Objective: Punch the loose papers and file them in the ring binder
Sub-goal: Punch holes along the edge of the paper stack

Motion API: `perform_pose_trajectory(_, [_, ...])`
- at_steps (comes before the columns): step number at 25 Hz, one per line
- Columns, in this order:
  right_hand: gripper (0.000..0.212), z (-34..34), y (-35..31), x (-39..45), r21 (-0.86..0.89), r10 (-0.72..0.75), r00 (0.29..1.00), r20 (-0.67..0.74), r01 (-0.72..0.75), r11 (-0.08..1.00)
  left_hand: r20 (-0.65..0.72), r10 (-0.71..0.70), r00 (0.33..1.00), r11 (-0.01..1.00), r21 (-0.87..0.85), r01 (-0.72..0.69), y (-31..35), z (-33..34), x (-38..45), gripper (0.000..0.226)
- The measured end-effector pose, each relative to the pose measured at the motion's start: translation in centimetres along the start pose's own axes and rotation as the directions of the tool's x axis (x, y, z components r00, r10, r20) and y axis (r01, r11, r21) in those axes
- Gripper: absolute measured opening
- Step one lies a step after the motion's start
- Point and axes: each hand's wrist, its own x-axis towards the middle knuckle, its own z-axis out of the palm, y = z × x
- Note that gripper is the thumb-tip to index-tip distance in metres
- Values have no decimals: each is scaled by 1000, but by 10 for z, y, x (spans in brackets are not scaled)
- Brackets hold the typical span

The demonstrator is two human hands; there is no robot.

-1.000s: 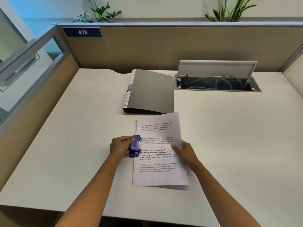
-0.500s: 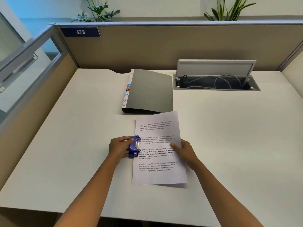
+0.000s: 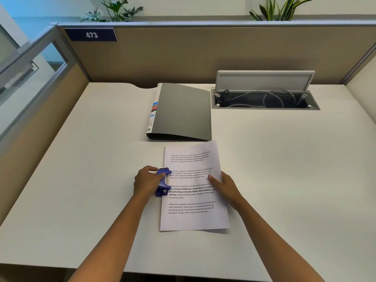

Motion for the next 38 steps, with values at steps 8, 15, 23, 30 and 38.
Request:
perform_pose_trajectory(8, [34,0,-1,-1,-20,6,1000,-16,-6,1000,-94,73,993,967,252,-48,22,25,19,65])
perform_pose_trajectory(15, [37,0,2,-1,-116,-27,1000,-12,26,993,-210,313,926,868,459,-190,19,46,26,66])
perform_pose_trajectory(23, [40,2,2,-3,-83,-19,999,-26,17,996,-299,413,860,867,419,-271,5,48,37,61])
perform_pose_trajectory(30, [44,1,4,-1,-35,5,1000,-23,-6,999,-250,453,856,853,399,-335,-1,49,44,69])
perform_pose_trajectory(38, [42,5,5,-2,-20,-10,999,-41,10,1000,-206,467,860,820,466,-333,-6,50,48,76])
